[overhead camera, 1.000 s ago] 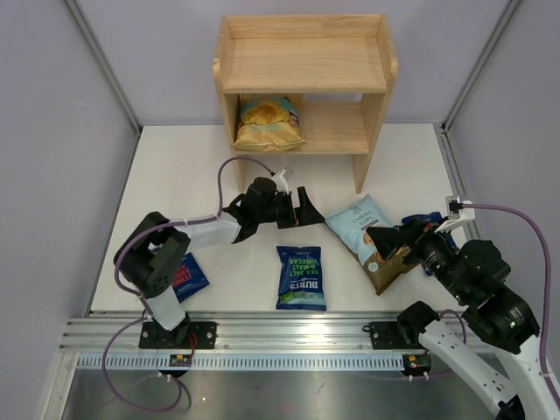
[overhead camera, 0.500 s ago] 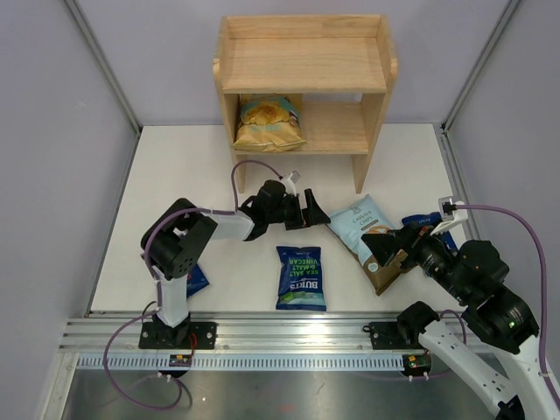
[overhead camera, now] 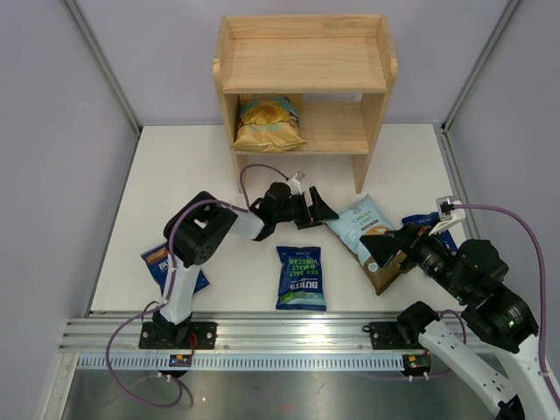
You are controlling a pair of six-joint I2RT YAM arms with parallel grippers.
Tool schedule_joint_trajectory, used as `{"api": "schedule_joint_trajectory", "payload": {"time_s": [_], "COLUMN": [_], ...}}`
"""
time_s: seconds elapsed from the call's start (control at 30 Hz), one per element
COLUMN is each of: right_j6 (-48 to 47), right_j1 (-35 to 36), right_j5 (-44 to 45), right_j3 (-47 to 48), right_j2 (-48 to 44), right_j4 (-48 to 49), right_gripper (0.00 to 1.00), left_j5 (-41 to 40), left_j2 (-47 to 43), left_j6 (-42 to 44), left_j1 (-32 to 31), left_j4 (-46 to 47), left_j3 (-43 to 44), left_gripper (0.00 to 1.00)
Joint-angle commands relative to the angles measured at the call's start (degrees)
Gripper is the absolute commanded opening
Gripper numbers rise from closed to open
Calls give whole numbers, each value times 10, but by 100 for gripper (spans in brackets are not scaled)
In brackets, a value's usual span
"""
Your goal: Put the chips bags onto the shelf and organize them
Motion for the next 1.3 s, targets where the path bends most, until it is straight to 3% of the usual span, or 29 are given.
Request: {"api": "schedule_joint_trajectory", "payload": {"time_s": [0.0,0.33,0.6,0.93,1.13,1.27], "right_j6": [-3,7,5,1,7,25], "right_j1": [-2,-3,-2,-3,-2,-2], "right_j5": [-12,-11,-6,19,23,72], "right_j3": [9,6,6,-6,-15,-16], "right_j2": [7,-1,-4,-7,-7,-9], "right_j4": [11,9,4,3,3,-8], "right_gripper": [99,99,99,99,99,99], "left_j5": [27,52,65,36,-11,-38], "left_j2": [28,75,95,45,-50,-123], "left_j6": [-31,-83,-130,-174,-150,-137], "left_j1": [-4,-22,-23,-23,-23,-23], "left_j4": [79,157,281,468,553,573], "left_j3": [22,41,23,-99,-202,-261], "left_gripper": [93,77,38,3,0,0]}}
